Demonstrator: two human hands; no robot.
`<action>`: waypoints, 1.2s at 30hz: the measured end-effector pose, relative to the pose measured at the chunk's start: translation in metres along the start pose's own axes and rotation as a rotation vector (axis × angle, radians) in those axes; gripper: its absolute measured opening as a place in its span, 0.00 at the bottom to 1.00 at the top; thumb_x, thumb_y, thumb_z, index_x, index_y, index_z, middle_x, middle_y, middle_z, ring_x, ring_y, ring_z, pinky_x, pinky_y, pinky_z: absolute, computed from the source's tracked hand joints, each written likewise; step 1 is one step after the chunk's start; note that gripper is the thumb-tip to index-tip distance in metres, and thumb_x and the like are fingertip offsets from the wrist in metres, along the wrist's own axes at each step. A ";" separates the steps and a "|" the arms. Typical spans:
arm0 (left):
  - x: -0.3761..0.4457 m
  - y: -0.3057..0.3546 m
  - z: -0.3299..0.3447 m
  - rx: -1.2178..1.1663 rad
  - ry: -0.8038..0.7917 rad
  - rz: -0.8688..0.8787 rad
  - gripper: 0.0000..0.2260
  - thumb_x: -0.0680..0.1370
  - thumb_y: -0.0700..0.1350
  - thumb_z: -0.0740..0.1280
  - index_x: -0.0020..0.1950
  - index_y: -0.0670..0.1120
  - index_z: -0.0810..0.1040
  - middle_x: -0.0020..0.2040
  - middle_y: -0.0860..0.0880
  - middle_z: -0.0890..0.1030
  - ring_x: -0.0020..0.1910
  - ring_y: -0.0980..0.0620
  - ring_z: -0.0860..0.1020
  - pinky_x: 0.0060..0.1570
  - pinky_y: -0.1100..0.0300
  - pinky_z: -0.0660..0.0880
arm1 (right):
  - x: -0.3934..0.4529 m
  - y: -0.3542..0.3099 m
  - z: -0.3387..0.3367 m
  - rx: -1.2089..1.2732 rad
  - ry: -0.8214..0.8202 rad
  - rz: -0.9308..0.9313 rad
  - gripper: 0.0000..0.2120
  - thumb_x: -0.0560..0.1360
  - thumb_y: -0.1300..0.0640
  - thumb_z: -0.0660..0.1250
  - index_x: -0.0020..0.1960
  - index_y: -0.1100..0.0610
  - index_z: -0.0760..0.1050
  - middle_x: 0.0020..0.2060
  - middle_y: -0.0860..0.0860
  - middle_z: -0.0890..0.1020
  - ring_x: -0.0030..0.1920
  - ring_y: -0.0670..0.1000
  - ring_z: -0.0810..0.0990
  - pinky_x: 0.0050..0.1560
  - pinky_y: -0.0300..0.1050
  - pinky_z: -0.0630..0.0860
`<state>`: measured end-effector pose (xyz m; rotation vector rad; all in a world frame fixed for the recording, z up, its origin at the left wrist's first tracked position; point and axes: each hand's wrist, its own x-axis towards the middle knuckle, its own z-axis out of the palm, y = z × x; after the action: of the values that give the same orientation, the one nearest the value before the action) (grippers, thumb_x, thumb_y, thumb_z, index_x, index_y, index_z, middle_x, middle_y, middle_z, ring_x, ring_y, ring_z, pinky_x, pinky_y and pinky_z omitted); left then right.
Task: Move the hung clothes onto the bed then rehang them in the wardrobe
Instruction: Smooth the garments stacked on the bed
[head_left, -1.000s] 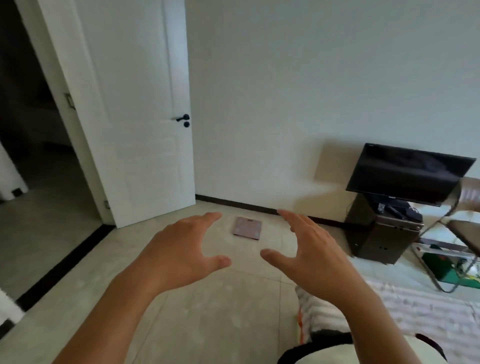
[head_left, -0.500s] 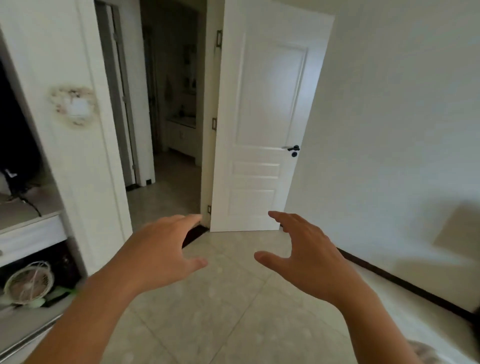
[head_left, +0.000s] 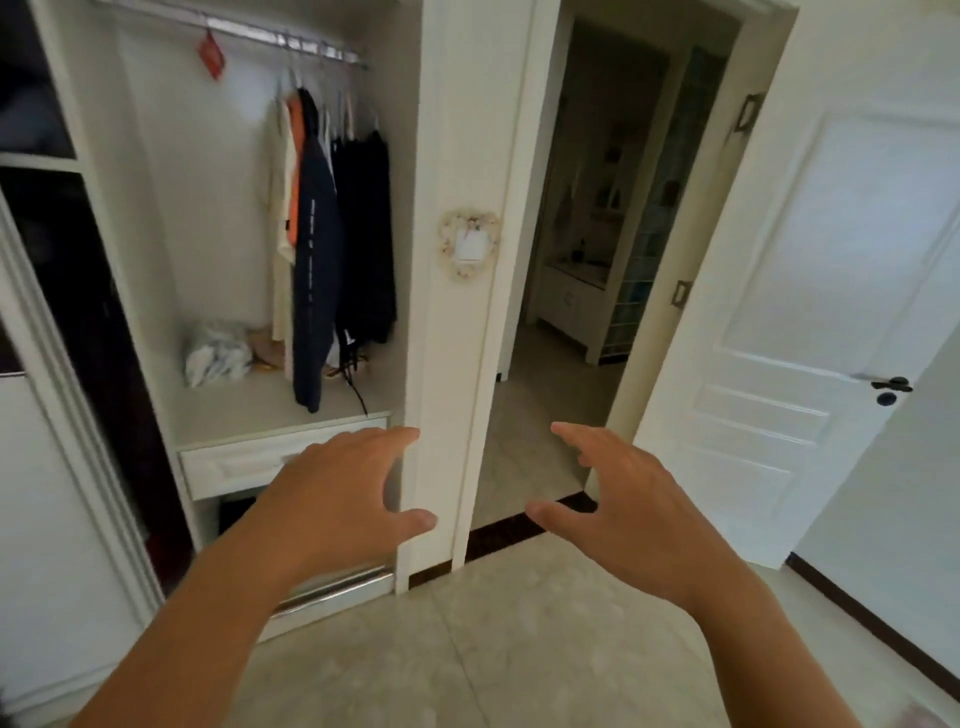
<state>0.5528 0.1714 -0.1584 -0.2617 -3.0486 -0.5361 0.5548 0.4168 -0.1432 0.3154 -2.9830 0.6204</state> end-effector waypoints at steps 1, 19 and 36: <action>0.005 -0.013 -0.003 -0.003 0.003 -0.025 0.38 0.73 0.67 0.66 0.78 0.60 0.54 0.77 0.59 0.61 0.74 0.56 0.62 0.72 0.52 0.63 | 0.017 -0.007 0.007 0.006 -0.019 -0.023 0.37 0.72 0.33 0.66 0.76 0.37 0.54 0.75 0.38 0.62 0.72 0.46 0.65 0.71 0.50 0.67; 0.169 -0.179 -0.068 0.094 0.107 -0.363 0.39 0.74 0.67 0.65 0.79 0.59 0.51 0.78 0.58 0.58 0.75 0.56 0.60 0.73 0.56 0.60 | 0.323 -0.097 0.085 0.073 -0.171 -0.409 0.37 0.74 0.35 0.66 0.77 0.41 0.54 0.74 0.38 0.63 0.70 0.43 0.66 0.66 0.40 0.63; 0.322 -0.359 -0.157 0.032 0.155 -0.150 0.20 0.72 0.62 0.70 0.61 0.65 0.69 0.52 0.67 0.74 0.52 0.60 0.76 0.53 0.64 0.74 | 0.511 -0.225 0.129 0.064 -0.028 -0.379 0.37 0.73 0.36 0.69 0.76 0.43 0.59 0.72 0.39 0.68 0.68 0.45 0.70 0.67 0.47 0.71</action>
<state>0.1746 -0.1636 -0.1105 0.0099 -2.9376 -0.4898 0.1004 0.0693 -0.1143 0.8732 -2.8143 0.6683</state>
